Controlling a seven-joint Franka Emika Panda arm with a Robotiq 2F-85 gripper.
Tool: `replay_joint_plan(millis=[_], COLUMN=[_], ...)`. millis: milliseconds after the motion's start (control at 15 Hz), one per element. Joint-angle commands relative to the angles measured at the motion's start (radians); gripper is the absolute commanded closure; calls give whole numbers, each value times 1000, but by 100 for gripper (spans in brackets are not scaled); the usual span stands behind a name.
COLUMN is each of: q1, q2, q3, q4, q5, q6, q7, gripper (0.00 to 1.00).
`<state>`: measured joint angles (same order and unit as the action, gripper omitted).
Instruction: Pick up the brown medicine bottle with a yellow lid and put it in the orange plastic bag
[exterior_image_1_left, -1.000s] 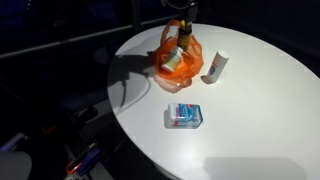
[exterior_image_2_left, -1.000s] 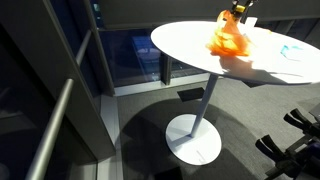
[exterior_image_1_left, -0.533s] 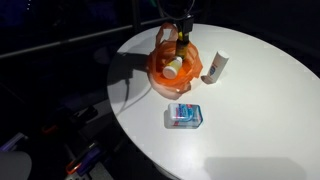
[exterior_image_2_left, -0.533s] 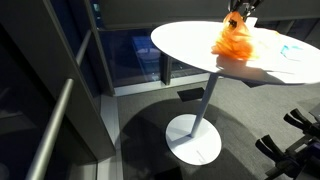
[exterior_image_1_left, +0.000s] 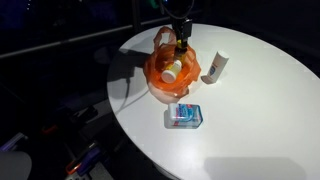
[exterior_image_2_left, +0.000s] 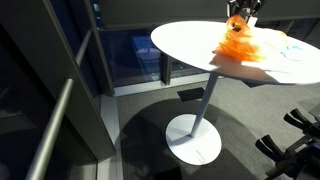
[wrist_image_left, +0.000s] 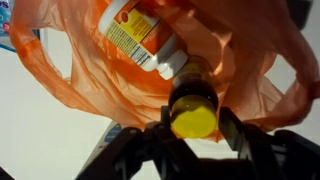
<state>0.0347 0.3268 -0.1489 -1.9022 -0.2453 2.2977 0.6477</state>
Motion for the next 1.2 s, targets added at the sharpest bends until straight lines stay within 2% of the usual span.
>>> replay_joint_plan(millis=[0, 133, 333, 667, 933, 1133], q1=[-8, -20, -41, -103, -145, -165], q2=[-20, -41, -82, -144, -170, -162], q3=[-8, -11, -19, -7, -3, -9], q4=[37, 38, 33, 50, 111, 181], q5=[3, 5, -2, 61, 155, 195], q6=[-68, -90, -128, -215, -367, -497], q7=[-26, -49, -113, -336, -535, -610], gripper=[14, 1, 0, 0, 0, 0])
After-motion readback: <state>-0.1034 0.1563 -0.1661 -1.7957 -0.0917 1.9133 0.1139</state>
